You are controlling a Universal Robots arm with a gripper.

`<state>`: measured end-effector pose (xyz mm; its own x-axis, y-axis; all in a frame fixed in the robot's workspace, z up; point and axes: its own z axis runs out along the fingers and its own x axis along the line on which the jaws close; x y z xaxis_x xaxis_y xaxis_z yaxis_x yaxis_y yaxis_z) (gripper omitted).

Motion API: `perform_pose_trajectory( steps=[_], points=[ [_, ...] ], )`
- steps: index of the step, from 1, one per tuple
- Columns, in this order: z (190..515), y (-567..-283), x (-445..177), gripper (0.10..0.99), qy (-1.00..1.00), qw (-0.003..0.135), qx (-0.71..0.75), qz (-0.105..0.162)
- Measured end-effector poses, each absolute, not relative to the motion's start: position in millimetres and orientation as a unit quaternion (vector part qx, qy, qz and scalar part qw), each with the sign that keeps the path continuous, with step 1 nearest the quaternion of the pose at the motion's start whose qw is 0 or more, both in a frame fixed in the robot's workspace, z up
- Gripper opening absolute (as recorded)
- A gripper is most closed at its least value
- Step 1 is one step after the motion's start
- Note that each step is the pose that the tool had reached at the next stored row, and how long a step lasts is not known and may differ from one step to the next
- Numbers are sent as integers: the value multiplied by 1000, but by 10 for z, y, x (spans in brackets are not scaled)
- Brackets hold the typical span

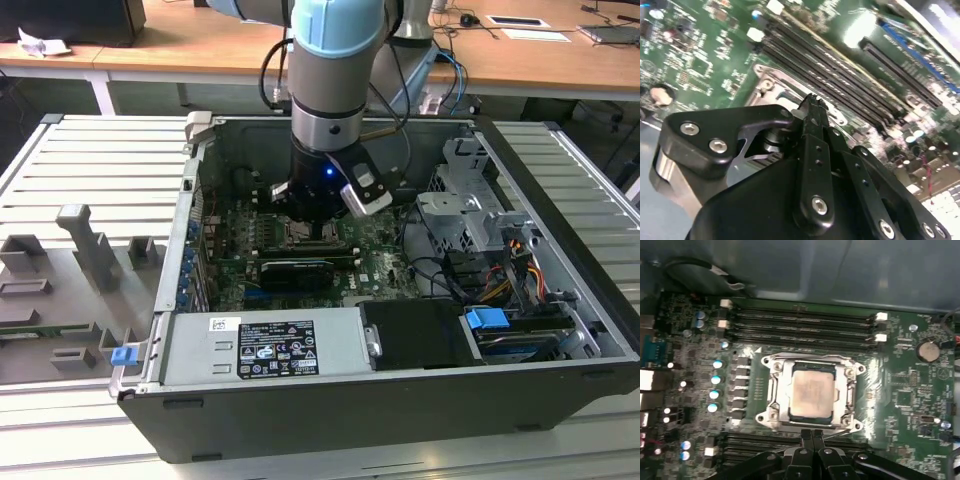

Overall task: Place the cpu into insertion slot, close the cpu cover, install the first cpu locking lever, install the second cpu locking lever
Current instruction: 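Install the second cpu locking lever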

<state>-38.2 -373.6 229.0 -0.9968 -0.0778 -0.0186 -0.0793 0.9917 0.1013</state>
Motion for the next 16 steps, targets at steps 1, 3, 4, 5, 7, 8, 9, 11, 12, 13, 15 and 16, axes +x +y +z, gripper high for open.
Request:
perform_pose_trajectory(
  steps=[1, 3, 4, 5, 7, 8, 9, 11, 12, 13, 15, 16],
  points=[
    [2289, -3754, -395, 106, 998, 7, -39, 51],
    [2289, -3800, -414, 106, 998, 7, -39, 51],
    [2288, -3808, -445, 106, 998, 7, -40, 53],
    [2286, -3812, -470, 106, 998, 7, -40, 54],
    [2273, -3818, -525, 106, 997, 8, -40, 58],
    [2262, -3818, -546, 106, 997, 8, -40, 60],
    [2250, -3819, -571, 106, 997, 8, -40, 61],
    [2210, -3819, -607, 106, 997, 8, -40, 62],
    [2190, -3819, -614, 106, 997, 8, -40, 62],
    [2172, -3820, -617, 106, 997, 8, -40, 63],
    [2148, -3821, -624, 106, 997, 8, -40, 64],
    [2144, -3825, -624, 106, 997, 8, -40, 68]
  ],
)
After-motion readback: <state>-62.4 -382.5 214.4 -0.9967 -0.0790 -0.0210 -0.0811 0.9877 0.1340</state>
